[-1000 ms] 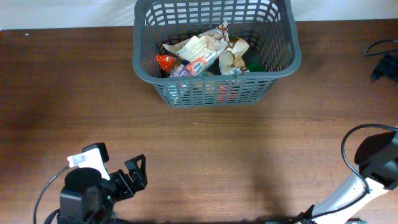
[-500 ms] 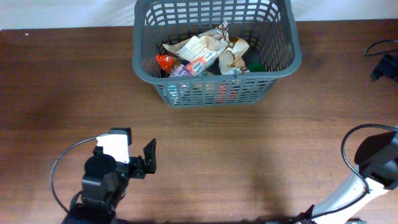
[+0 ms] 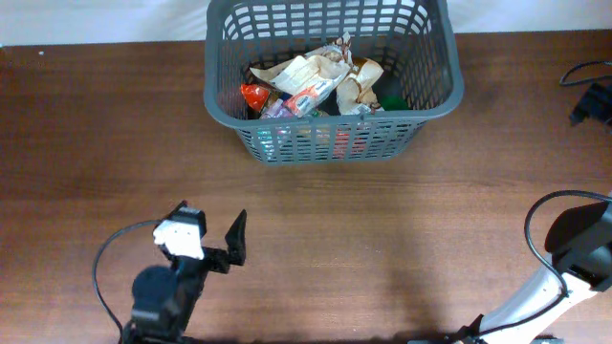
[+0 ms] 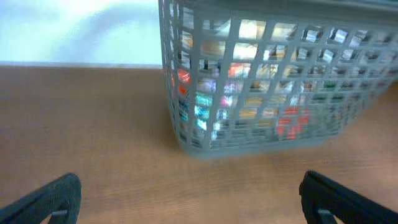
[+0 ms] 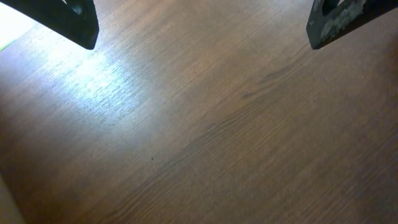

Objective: Pack container

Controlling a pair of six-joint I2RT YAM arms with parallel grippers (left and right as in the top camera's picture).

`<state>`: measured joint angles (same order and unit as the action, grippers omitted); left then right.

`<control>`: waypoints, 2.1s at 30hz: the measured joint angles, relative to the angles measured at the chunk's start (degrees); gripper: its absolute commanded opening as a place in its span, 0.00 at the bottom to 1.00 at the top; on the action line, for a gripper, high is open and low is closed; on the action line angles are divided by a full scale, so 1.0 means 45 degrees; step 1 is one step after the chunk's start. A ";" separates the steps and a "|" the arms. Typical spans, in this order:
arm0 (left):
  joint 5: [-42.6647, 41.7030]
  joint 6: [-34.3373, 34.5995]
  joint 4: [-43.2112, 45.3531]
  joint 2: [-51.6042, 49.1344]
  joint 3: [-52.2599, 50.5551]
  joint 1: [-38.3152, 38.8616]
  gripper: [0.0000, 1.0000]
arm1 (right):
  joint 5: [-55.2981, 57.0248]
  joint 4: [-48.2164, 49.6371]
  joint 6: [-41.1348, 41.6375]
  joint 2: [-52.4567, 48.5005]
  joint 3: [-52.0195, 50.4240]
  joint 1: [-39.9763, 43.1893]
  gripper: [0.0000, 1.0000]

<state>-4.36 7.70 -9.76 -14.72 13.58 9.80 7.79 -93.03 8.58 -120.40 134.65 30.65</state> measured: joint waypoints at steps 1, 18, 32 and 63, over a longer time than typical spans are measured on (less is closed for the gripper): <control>-0.0005 -0.0010 0.0209 0.0340 -0.0267 -0.0083 0.99 | 0.0000 0.0015 0.0005 0.0000 0.0000 0.0000 0.99; -0.0665 -0.1967 0.1375 0.2205 -0.1739 -0.1462 0.99 | 0.0000 0.0010 0.0005 0.0000 0.0000 0.0005 0.99; -0.0704 -0.2064 0.1307 0.3065 -0.2788 -0.1855 0.99 | 0.0000 0.0010 0.0010 0.0000 0.0000 0.0005 0.99; 0.0656 -0.1996 0.1166 0.3065 -0.2788 -0.2686 0.99 | 0.0000 0.0010 0.0000 0.0000 0.0000 0.0005 0.99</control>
<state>-1.41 -1.28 -4.51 -0.93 1.04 -2.28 7.79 -92.99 8.58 -120.40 134.65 30.68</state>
